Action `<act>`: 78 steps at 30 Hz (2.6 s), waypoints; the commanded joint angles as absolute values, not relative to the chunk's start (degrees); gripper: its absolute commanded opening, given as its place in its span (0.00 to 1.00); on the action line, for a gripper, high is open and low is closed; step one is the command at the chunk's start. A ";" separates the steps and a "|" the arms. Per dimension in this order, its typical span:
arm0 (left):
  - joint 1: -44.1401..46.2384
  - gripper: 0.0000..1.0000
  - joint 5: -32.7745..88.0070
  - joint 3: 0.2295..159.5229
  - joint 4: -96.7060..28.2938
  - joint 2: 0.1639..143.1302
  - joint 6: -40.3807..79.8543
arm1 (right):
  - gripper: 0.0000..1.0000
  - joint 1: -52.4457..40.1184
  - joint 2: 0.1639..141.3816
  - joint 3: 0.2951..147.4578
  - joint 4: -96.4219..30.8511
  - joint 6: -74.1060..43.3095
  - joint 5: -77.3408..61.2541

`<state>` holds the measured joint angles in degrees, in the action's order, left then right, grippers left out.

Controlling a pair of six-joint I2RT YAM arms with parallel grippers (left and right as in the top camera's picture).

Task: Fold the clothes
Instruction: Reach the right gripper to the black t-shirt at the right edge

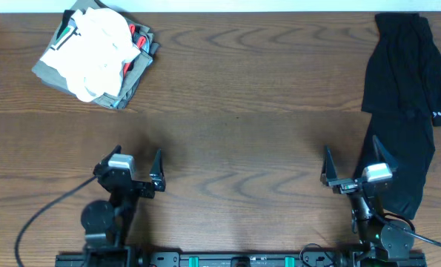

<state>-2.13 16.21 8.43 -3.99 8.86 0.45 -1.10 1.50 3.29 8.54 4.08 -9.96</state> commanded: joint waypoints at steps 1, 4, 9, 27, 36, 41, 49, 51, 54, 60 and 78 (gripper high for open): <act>-1.89 0.98 17.58 17.93 -5.63 16.56 1.17 | 0.99 -1.45 4.43 9.13 6.55 6.87 -10.52; -1.89 0.98 18.70 26.85 -10.04 26.94 1.13 | 0.99 -1.45 9.76 14.44 3.88 7.44 -10.55; -1.89 0.98 23.29 44.03 -20.95 44.34 1.15 | 0.99 -1.45 22.65 24.47 -0.56 7.46 -10.59; -1.89 0.98 28.32 81.14 -53.71 83.64 -2.28 | 0.99 4.12 83.15 76.88 -31.90 11.94 -8.45; -0.36 0.98 29.17 81.12 -51.53 85.82 -2.33 | 0.86 6.50 95.96 77.10 -26.61 8.82 -1.28; 5.52 0.98 26.46 81.12 -50.46 87.70 -4.97 | 0.78 10.28 102.19 77.10 -26.24 5.04 -1.50; 13.02 0.98 22.87 81.12 -47.81 91.15 -4.91 | 0.72 14.63 109.01 77.08 -27.22 1.41 -1.23; 14.20 0.98 22.87 81.12 -47.16 92.05 -4.89 | 0.71 15.09 110.21 77.08 -26.81 1.78 -0.10; 15.70 0.98 22.87 81.12 -46.98 93.17 -4.91 | 0.70 15.38 111.63 77.08 -26.30 1.76 0.95; 19.16 0.98 22.85 81.12 -46.70 95.92 -5.58 | 0.69 15.84 115.35 77.08 -25.10 1.76 1.13; 21.85 0.92 22.70 81.12 -45.30 98.85 -5.54 | 0.31 16.51 118.96 76.75 -24.58 1.76 1.32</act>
<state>21.67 23.55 79.96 -45.30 98.39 -4.82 15.94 118.04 76.07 -24.51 2.15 0.89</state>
